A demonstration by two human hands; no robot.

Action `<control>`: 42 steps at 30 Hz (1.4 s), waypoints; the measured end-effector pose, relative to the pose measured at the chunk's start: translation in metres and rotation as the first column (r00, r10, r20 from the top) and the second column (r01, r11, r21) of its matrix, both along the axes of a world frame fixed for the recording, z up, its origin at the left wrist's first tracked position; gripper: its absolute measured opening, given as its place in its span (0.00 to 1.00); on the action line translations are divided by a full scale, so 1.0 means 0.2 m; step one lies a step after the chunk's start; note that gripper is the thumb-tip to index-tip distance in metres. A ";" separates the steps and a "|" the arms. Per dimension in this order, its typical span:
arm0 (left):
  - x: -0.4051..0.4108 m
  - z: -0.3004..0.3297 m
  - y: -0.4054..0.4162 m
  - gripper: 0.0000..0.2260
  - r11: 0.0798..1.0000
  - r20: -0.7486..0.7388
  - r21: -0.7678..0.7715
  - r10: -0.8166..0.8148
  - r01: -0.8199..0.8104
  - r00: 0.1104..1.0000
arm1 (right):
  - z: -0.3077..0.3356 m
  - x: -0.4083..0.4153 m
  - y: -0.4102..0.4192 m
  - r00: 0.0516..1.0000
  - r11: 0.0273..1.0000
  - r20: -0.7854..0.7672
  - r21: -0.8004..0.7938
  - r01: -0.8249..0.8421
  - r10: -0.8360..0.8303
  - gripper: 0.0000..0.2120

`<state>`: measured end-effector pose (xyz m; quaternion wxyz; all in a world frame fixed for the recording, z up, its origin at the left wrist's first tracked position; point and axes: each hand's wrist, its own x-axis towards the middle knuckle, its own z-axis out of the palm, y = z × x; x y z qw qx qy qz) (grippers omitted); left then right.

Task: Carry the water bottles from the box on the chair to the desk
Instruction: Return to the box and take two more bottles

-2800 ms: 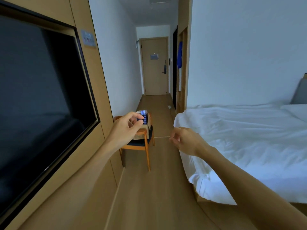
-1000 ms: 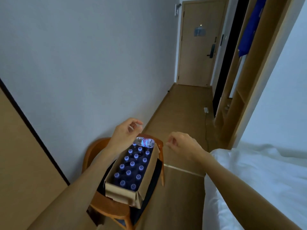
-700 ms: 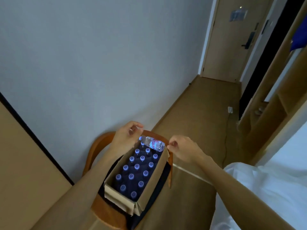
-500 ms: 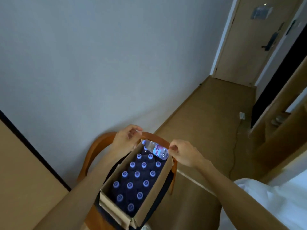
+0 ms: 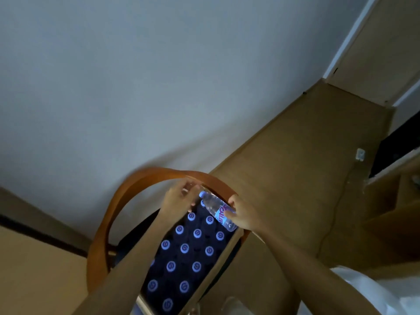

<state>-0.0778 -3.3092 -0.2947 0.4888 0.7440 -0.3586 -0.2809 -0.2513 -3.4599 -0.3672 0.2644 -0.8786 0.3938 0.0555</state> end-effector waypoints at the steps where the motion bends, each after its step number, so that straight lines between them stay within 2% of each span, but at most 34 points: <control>1: 0.01 -0.03 -0.01 0.06 1.000 -0.015 0.008 0.026 -0.026 1.000 | -0.04 0.03 -0.02 1.000 1.000 -0.026 -0.003 0.000 0.000 0.19; 7: 0.02 -0.15 -0.02 0.04 0.975 -0.145 0.096 0.213 -0.200 0.966 | -0.25 0.19 -0.17 0.977 0.998 -0.204 0.003 -0.060 0.059 0.28; 13: -0.02 -0.24 -0.09 0.04 0.886 -0.177 0.172 0.457 -0.430 0.872 | -0.43 0.29 -0.27 0.941 0.981 -0.304 0.166 -0.102 0.150 0.44; 16: -0.07 -0.28 -0.12 0.04 0.853 -0.199 0.184 0.520 -0.489 0.831 | -0.50 0.30 -0.28 0.921 0.978 -0.345 0.162 -0.133 0.182 0.49; 20: -0.15 -0.33 -0.13 0.04 0.824 -0.203 0.219 0.562 -0.522 0.802 | -0.56 0.31 -0.29 0.914 0.979 -0.356 0.117 -0.164 0.196 0.48; 26: -0.23 -0.39 -0.07 0.04 0.782 -0.191 0.259 0.617 -0.567 0.764 | -0.55 0.33 -0.41 0.879 0.947 -0.366 0.215 -0.238 0.304 0.41; 28: -0.24 -0.41 -0.03 0.04 0.764 -0.164 0.279 0.635 -0.582 0.755 | -0.52 0.34 -0.44 0.892 0.914 -0.276 0.301 -0.273 0.358 0.38; 30: -0.22 -0.43 -0.01 0.03 0.749 -0.120 0.298 0.645 -0.592 0.755 | -0.48 0.35 -0.45 0.886 0.844 -0.099 0.370 -0.389 0.453 0.36; 33: -0.16 -0.42 0.01 0.06 0.707 -0.055 0.332 0.675 -0.624 0.736 | -0.38 0.41 -0.41 0.799 0.710 0.149 0.384 -0.590 0.583 0.34; 35: -0.12 -0.41 0.02 0.13 0.678 0.009 0.359 0.685 -0.642 0.728 | -0.33 0.45 -0.35 0.728 0.639 0.262 0.354 -0.683 0.633 0.37; 38: -0.06 -0.36 0.03 0.25 0.664 0.144 0.415 0.627 -0.622 0.766 | -0.28 0.50 -0.27 0.674 0.611 0.296 0.286 -0.738 0.676 0.42; 40: -0.03 -0.33 0.05 0.26 0.621 0.269 0.466 0.580 -0.630 0.769 | -0.24 0.53 -0.23 0.649 0.590 0.319 0.270 -0.761 0.691 0.43; 42: 0.00 -0.30 0.06 0.24 0.570 0.366 0.484 0.557 -0.664 0.745 | -0.20 0.56 -0.20 0.613 0.541 0.355 0.287 -0.790 0.706 0.43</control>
